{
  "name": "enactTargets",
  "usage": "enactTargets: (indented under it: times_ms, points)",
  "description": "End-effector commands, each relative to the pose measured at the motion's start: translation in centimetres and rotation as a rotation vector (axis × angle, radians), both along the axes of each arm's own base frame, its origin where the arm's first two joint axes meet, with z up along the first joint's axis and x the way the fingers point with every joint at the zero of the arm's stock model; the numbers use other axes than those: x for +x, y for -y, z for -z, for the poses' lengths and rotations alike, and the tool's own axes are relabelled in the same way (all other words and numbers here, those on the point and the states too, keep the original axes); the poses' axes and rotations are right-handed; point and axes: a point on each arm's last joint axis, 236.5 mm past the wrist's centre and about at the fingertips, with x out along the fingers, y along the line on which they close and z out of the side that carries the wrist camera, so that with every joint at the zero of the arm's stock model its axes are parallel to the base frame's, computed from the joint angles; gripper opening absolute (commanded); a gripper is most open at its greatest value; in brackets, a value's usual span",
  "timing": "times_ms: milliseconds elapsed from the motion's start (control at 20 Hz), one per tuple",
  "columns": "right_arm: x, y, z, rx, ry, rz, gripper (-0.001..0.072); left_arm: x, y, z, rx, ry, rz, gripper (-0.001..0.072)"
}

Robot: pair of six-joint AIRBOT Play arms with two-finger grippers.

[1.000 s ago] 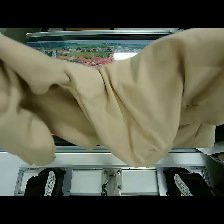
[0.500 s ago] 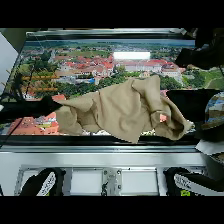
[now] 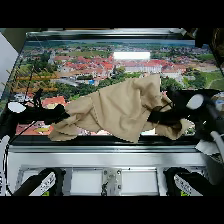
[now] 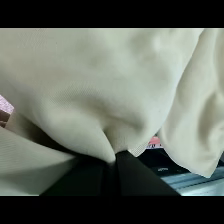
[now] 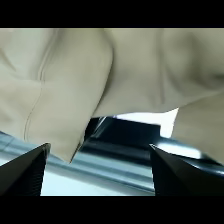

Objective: Fold the clothes and pants, and hang the long-sleeved shirts on hangers.

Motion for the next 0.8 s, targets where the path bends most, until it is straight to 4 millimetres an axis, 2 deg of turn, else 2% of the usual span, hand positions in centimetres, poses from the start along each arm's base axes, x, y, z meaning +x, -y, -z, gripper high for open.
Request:
enactTargets:
  times_ms: [0, 150, 450, 600, 650, 700, 750]
  points:
    - [-5.0, -4.2, 5.2, 0.077, -0.085, 0.008, 0.0677, 0.1, -0.1, 0.4, 0.005, -0.001, -0.003, 0.0018]
    - [-5.0, -6.6, 6.2, 0.063, -0.048, -0.053, 0.0677, 0.2, -0.2, 0.4, 0.007, 0.001, -0.004, 0.0018]
    - [-4.5, -8.1, 7.4, 0.078, -0.049, -0.034, 0.0662, 0.3, -0.2, 0.4, 0.009, 0.005, -0.007, 0.0018]
    - [-4.3, -9.2, 7.6, 0.104, -0.049, -0.015, 0.0399, 0.3, -0.3, 0.4, 0.01, 0.007, -0.008, 0.0018]
    - [-4.3, -9.4, 7.6, 0.104, -0.038, -0.035, 0.0249, 0.3, -0.3, 0.4, 0.011, 0.007, -0.008, 0.0018]
    - [-4.2, -9.5, 7.5, 0.103, -0.02, -0.065, 0.0059, 0.3, -0.3, 0.4, 0.011, 0.007, -0.007, 0.0018]
    - [-3.8, -9.5, 7.0, 0.102, -0.003, -0.087, 0.002, 0.3, -0.2, 0.4, 0.014, 0.013, 0.007, 0.0017]
